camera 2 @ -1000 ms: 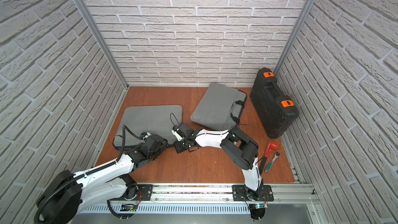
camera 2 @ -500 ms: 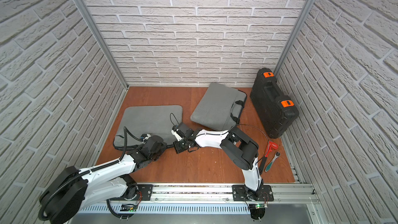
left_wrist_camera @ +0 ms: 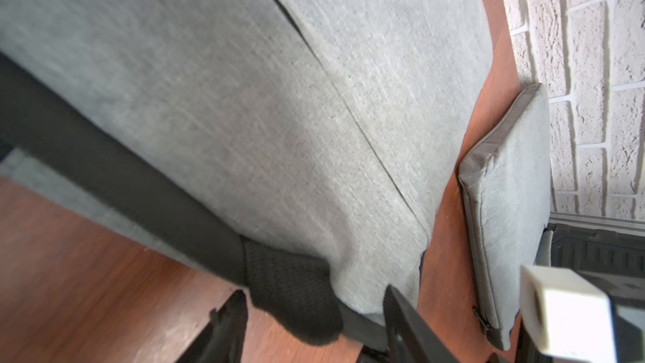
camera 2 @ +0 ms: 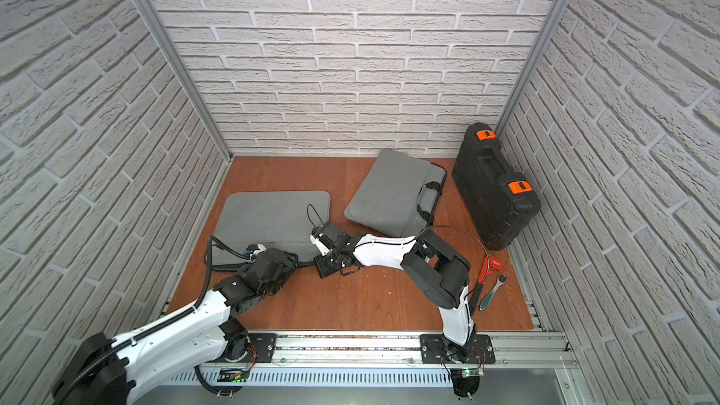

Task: Open the zippered laptop bag and take out the laptop
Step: Unzip the zipper on the zippered laptop bag.

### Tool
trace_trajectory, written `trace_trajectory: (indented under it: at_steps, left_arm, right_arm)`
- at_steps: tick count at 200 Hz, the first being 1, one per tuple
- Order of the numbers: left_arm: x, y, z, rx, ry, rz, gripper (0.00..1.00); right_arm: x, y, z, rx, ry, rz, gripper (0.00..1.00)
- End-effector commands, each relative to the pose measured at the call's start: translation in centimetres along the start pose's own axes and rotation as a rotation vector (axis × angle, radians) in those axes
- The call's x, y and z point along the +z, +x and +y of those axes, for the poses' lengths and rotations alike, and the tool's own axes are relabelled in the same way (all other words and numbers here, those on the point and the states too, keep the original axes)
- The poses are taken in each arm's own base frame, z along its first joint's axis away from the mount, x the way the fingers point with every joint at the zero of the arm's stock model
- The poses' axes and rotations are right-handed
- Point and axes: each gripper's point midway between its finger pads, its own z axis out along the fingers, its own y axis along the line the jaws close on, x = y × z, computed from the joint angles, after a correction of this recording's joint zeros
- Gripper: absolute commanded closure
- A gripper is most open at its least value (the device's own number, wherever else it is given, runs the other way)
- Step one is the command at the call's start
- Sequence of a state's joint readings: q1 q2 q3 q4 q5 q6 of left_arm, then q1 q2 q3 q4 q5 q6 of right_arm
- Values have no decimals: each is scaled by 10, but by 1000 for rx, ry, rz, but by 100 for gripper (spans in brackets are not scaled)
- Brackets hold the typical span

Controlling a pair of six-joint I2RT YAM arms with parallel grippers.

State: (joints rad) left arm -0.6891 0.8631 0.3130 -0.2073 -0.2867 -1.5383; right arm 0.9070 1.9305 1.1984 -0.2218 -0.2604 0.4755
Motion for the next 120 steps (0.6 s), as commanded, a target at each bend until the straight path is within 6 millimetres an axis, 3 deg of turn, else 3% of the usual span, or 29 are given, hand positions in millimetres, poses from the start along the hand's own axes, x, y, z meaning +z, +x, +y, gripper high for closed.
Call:
trace_trajectory:
  at_steps: [1,33,68,120]
  left_arm:
    - [-5,7,7,24,-34,40,31]
    - [-8,22,1,36,-24,85,26]
    - [4,36,-6,7,15,106,26]
    - [18,32,-11,-32,84,52,34]
  right_arm:
    - [-14,-12,21,-20,-70,-35,94]
    - [-14,-10,22,-22,-77,-29,94]
    - [-14,-11,24,-21,-85,-29,94]
    - [-16,-9,25,-17,-94,-28,94]
